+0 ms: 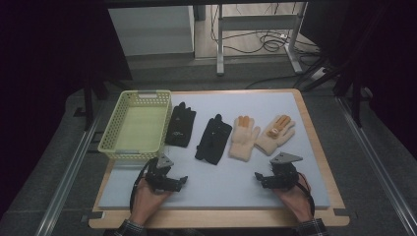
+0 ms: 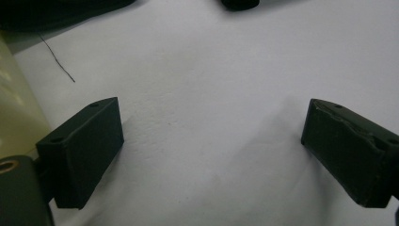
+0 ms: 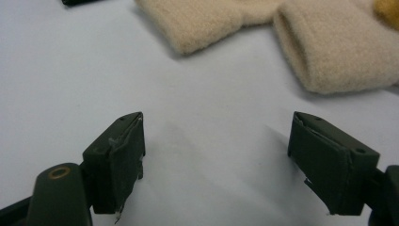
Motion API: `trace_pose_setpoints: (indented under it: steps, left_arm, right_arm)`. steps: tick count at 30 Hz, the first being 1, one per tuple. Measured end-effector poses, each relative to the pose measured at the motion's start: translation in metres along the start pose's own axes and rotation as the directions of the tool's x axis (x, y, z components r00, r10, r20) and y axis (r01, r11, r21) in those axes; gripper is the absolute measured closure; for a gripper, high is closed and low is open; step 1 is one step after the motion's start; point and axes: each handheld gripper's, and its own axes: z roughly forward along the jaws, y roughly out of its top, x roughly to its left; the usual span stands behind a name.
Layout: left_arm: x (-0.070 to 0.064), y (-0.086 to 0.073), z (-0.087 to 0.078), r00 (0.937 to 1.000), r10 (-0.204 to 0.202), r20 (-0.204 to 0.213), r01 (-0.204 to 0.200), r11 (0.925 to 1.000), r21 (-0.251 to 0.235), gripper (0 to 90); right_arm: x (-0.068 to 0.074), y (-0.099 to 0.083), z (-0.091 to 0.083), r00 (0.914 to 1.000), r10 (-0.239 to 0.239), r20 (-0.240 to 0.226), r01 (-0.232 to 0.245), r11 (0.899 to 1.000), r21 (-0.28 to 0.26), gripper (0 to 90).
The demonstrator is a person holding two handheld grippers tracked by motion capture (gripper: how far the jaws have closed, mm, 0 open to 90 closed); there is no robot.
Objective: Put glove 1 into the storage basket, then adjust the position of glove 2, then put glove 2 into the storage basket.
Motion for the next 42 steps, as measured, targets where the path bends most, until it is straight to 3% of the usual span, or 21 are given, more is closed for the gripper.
trace_pose_setpoints:
  steps: [26, 32, 36, 42]
  left_arm:
    - [0.000, 0.000, 0.000, 1.0000, -0.001, 0.000, 0.001, 1.0000, -0.002, 6.3]
    - [0.000, 0.000, 0.000, 1.0000, -0.001, 0.000, 0.001, 1.0000, -0.002, 6.3]
    - [0.000, 0.000, 0.000, 1.0000, -0.001, 0.000, 0.001, 1.0000, -0.002, 6.3]
    - [0.000, 0.000, 0.000, 1.0000, -0.001, 0.000, 0.001, 1.0000, -0.002, 6.4]
  right_arm:
    - [0.007, 0.020, 0.005, 0.9985, 0.005, -0.055, -0.007, 1.000, -0.030, 19.7]
    - [0.012, 0.033, 0.015, 0.9974, 0.016, -0.070, -0.018, 0.999, -0.036, 19.7]
    - [0.015, 0.041, 0.020, 0.9979, -0.004, -0.065, 0.002, 0.999, -0.037, 20.8]
    - [0.020, 0.063, 0.031, 0.9968, -0.024, -0.076, 0.020, 0.999, -0.044, 28.2]
